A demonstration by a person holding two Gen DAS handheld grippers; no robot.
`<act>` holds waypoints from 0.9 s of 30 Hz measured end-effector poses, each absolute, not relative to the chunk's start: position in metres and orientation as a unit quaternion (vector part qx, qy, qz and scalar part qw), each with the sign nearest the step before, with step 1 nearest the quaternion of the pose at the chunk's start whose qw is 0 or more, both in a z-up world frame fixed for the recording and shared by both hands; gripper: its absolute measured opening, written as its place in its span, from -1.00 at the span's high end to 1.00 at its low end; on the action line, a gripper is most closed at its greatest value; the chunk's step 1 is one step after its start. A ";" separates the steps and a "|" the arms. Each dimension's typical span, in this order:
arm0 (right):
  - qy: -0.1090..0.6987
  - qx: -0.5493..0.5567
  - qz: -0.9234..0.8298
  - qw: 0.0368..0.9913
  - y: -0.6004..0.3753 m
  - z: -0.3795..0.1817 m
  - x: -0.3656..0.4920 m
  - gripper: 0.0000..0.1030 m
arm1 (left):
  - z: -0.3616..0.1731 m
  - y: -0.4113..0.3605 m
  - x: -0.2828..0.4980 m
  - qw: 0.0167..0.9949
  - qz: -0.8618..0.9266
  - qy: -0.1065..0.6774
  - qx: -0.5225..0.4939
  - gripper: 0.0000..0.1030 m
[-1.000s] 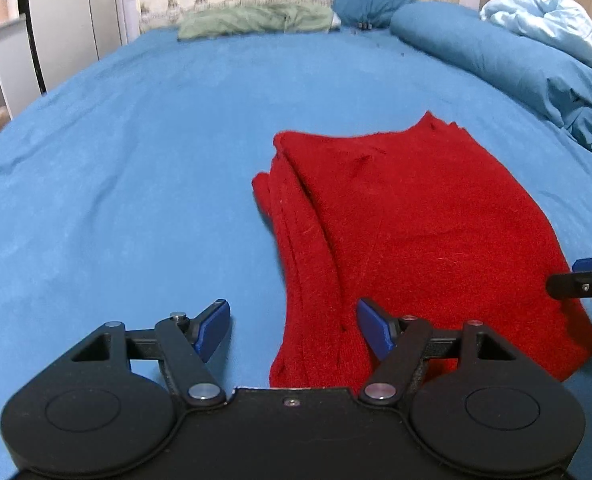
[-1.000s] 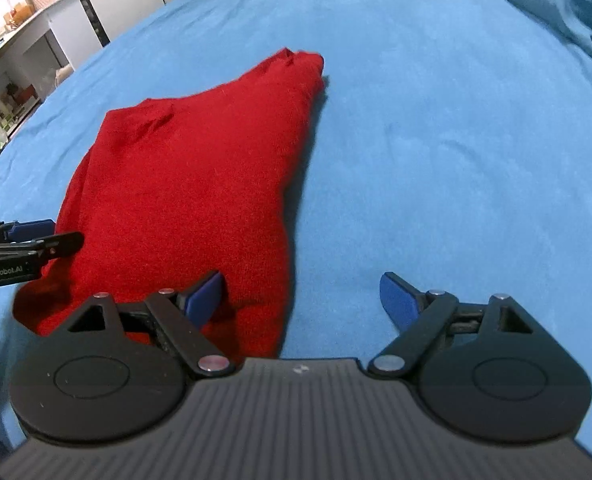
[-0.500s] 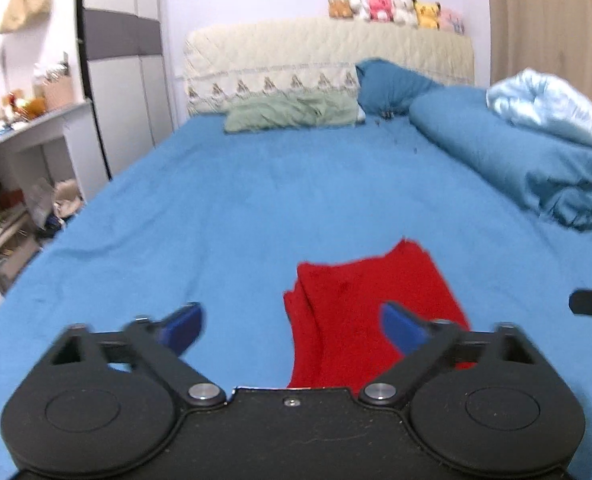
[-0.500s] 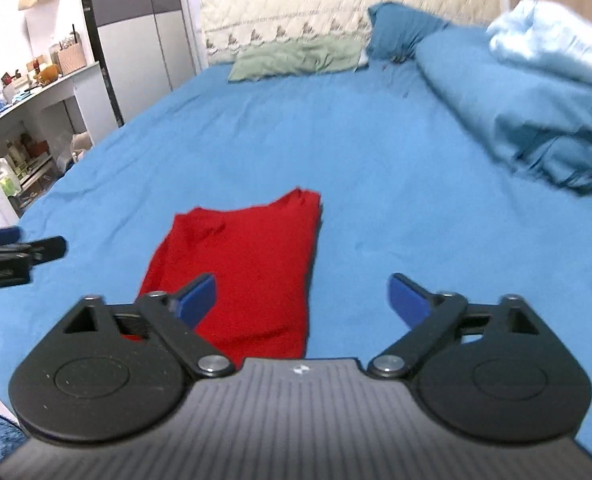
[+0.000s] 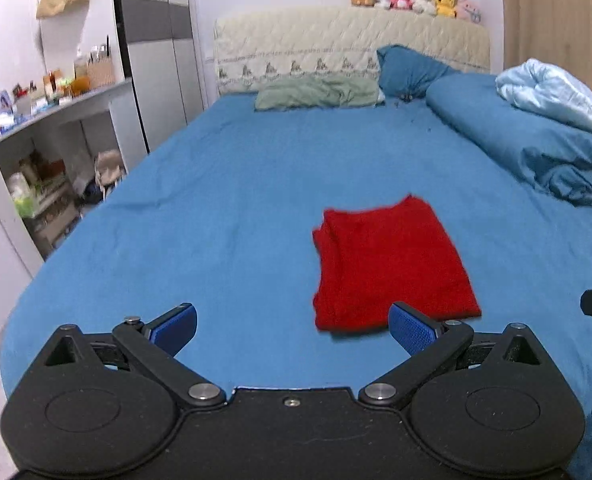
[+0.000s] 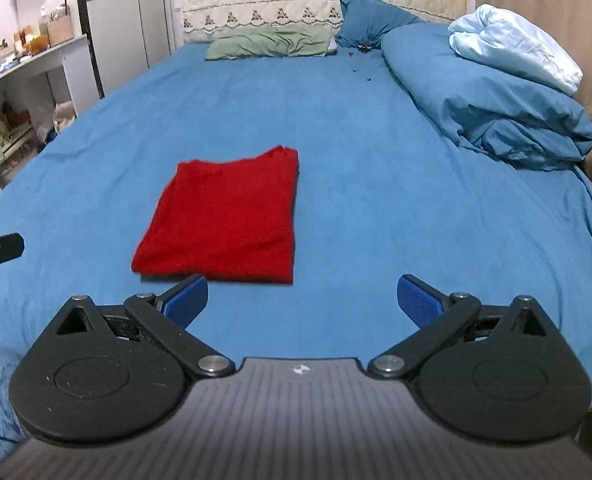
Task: Fold small clothes
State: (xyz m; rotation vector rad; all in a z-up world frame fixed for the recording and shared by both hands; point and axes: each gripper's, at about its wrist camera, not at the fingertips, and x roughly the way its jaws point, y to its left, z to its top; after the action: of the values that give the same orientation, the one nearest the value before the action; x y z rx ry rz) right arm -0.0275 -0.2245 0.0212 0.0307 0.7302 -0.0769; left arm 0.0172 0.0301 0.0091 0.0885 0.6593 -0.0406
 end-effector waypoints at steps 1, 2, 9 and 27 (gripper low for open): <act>0.360 0.017 -0.036 0.932 -0.224 0.017 -0.029 -1.00 | 0.005 0.031 0.015 0.943 -0.022 0.329 0.041 -1.00; 0.364 0.021 -0.036 0.930 -0.224 0.014 -0.031 -1.00 | 0.002 0.033 0.012 0.942 -0.025 0.331 0.040 -1.00; 0.385 0.021 -0.040 0.922 -0.218 -0.004 -0.039 -1.00 | -0.003 0.033 0.002 0.944 -0.031 0.325 0.045 -1.00; 0.382 0.022 -0.045 0.923 -0.226 -0.002 -0.046 -1.00 | 0.003 0.019 -0.001 0.949 -0.051 0.305 0.057 -1.00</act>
State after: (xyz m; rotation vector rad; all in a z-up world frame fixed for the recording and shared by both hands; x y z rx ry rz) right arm -0.0461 -0.2264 -0.0019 0.0446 0.7851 -0.0934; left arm -0.0008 0.0195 0.0028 0.1163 0.6206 -0.1047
